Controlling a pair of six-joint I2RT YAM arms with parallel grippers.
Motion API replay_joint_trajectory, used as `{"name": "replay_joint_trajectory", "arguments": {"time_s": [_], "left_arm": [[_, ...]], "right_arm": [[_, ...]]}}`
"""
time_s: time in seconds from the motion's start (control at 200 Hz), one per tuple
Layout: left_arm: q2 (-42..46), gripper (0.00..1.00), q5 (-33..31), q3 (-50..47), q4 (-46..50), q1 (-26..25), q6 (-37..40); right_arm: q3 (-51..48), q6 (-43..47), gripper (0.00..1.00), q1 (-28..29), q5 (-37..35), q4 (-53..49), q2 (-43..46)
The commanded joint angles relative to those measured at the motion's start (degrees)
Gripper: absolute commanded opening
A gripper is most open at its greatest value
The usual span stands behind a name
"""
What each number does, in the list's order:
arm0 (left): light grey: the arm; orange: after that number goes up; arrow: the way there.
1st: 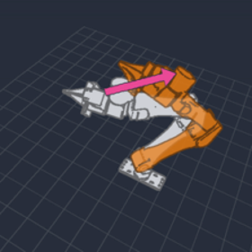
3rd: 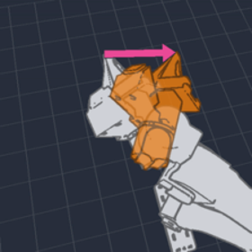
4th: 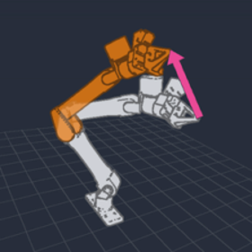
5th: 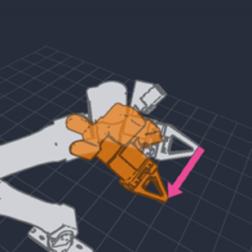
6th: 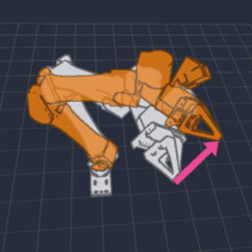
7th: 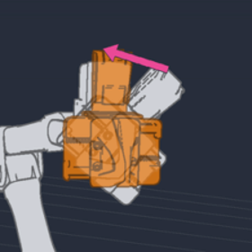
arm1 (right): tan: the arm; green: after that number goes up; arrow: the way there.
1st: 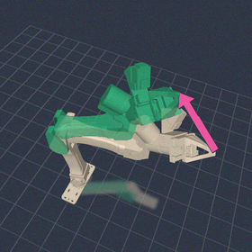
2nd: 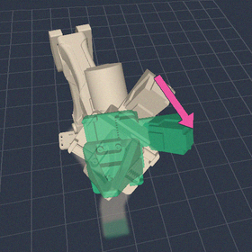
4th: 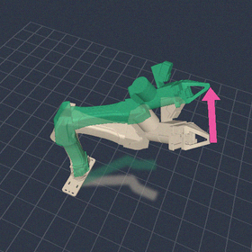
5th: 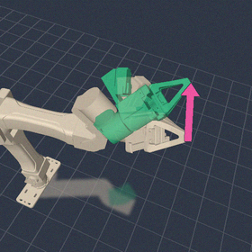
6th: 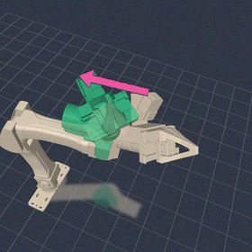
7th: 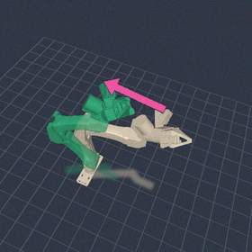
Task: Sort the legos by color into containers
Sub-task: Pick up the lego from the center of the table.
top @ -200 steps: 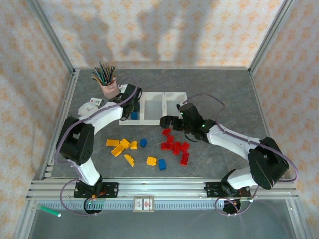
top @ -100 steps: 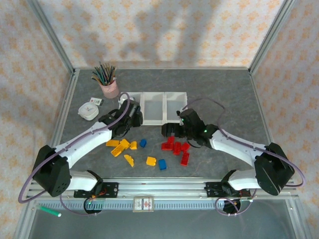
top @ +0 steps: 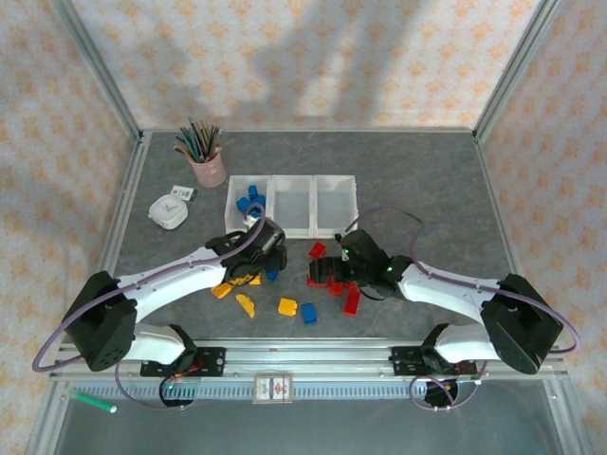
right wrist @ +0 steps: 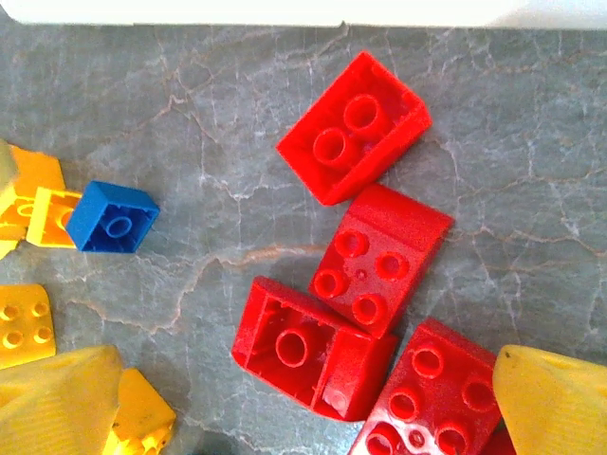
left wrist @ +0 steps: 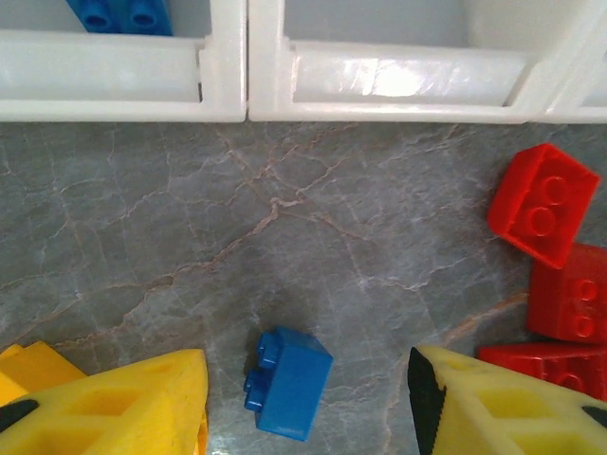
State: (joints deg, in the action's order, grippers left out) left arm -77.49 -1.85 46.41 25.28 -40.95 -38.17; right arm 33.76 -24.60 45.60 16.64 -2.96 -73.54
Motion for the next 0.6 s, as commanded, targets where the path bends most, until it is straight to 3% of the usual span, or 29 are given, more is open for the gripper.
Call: {"name": "replay_joint_trajectory", "arguments": {"time_s": [0.0, 0.245, 0.591], "left_arm": [[-1.78, 0.61, 0.88, -0.92, -1.12, -0.67, -0.66], [-5.37, 0.61, 2.59, -0.6, -2.52, -1.41, 1.82], [-10.62, 0.5, 2.11, 0.76, -2.43, -1.94, 3.97]], "right_arm": [[-1.83, -0.88, 1.0, 0.27, -2.77, 2.6, 1.86], [-2.64, -1.02, 1.0, 0.27, -4.14, 2.26, 3.61], [-2.2, -0.68, 1.0, 0.27, -5.01, 1.29, 3.99]]}}
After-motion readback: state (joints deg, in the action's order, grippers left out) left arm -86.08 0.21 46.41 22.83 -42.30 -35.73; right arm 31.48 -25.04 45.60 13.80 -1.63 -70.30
